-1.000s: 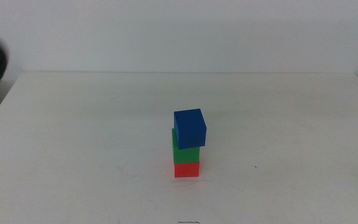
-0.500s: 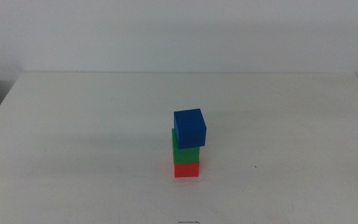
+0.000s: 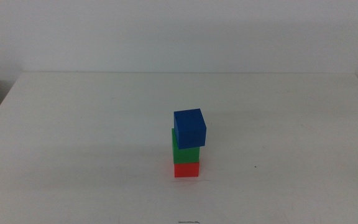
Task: Stack red cubes first, then green, then blue cubes in a specific spot.
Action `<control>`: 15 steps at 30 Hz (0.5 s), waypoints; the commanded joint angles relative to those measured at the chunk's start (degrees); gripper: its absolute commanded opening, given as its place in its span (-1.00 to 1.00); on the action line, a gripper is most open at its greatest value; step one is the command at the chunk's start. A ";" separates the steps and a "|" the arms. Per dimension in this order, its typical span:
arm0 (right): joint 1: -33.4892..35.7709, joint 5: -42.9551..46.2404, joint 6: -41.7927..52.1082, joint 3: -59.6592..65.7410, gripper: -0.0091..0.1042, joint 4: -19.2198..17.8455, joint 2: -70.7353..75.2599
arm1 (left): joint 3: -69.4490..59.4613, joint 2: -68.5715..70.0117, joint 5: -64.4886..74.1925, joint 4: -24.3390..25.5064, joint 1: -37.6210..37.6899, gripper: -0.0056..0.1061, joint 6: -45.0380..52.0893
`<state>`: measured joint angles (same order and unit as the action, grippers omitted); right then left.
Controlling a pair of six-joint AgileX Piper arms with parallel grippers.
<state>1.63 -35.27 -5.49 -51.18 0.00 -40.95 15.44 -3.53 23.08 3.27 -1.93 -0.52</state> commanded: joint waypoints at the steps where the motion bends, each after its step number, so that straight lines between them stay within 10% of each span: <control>1: -0.45 4.41 0.74 -1.51 0.43 -0.54 -0.03 | 1.49 -0.09 -4.44 -0.57 0.09 0.78 -0.86; 15: -0.45 26.37 0.74 22.76 0.43 -2.91 18.98 | 0.29 -0.10 -9.83 -3.67 0.09 0.78 -0.86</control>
<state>1.63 -17.84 -5.49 -30.38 -1.75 -23.93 14.92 -2.90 19.29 0.74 -1.93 -0.52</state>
